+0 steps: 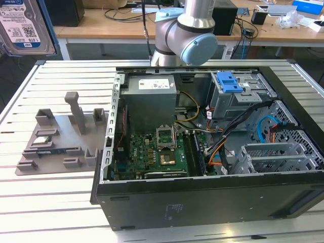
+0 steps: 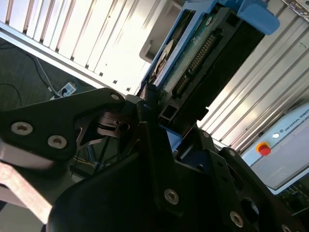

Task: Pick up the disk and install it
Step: 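Pick up the disk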

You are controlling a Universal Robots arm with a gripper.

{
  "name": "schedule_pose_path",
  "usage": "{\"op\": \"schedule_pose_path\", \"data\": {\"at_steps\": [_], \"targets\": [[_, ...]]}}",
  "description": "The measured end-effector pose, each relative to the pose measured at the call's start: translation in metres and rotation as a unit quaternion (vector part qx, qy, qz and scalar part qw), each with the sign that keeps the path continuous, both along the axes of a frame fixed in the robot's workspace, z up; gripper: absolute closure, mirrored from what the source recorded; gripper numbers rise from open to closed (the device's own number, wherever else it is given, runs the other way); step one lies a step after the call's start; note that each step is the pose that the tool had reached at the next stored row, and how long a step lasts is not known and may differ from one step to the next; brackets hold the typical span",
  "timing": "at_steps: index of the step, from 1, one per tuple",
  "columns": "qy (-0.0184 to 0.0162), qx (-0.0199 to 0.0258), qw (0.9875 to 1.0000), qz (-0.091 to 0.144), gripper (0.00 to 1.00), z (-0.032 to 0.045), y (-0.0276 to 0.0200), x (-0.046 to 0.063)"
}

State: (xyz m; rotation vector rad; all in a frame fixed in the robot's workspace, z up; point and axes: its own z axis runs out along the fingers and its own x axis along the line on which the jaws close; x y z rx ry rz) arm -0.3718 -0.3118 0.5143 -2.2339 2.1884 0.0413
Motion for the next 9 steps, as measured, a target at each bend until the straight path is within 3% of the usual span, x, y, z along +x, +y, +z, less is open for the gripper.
{"op": "schedule_pose_path", "data": {"at_steps": [9], "targets": [[0.0001, 0.0000, 1.0000, 0.000, 0.63, 0.0001, 0.0000, 0.029]]}}
